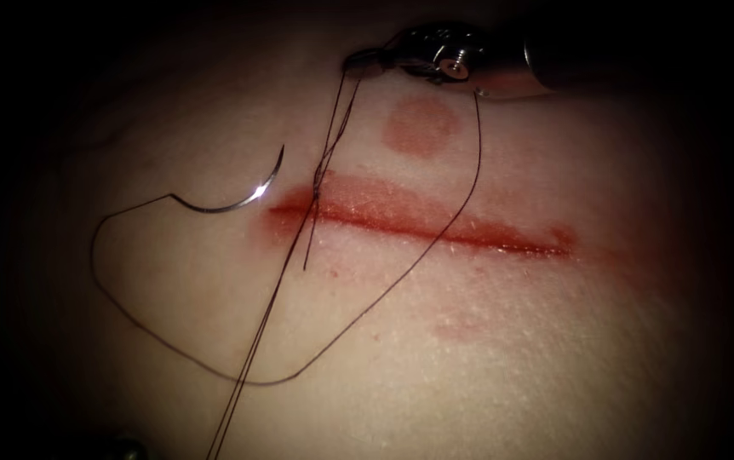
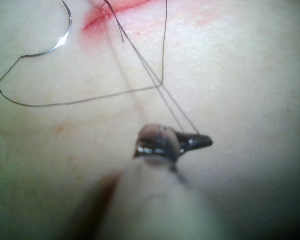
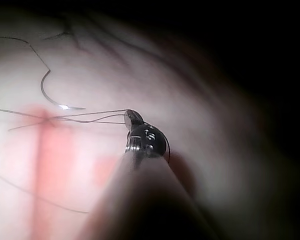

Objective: Wound Closure
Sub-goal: Pull the right grip up and the left grip down to tighten the knot.

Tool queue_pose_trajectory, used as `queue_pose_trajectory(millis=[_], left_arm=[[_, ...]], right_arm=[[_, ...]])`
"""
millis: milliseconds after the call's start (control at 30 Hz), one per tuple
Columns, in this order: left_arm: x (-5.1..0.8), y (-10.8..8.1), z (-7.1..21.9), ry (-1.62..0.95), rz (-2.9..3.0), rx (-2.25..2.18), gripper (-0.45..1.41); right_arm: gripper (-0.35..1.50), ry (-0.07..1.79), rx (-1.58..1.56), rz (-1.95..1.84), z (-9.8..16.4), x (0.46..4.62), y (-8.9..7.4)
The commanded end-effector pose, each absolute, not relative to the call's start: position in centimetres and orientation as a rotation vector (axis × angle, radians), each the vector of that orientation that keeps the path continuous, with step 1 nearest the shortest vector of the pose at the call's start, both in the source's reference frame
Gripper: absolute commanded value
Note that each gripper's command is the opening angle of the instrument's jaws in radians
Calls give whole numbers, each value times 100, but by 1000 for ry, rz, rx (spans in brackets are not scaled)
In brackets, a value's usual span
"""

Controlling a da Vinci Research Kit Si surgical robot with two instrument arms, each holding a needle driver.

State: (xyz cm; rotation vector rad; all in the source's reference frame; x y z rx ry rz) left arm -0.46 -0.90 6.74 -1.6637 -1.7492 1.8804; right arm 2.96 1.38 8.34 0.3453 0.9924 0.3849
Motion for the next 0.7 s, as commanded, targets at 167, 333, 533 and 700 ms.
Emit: queue_pose_trajectory(millis=[167,333,533,700], left_arm=[[-53,-97,680,-1753,1875,-1665,-35],[-53,-97,680,-1753,1875,-1665,-35],[-71,-102,686,-1853,1907,-1659,-35],[-93,-106,708,-1807,1948,-1651,-35]], right_arm=[[-35,953,359,346,843,303,134],[-35,964,369,332,837,300,115],[-35,949,390,345,836,296,113],[-35,950,391,340,837,292,112]])
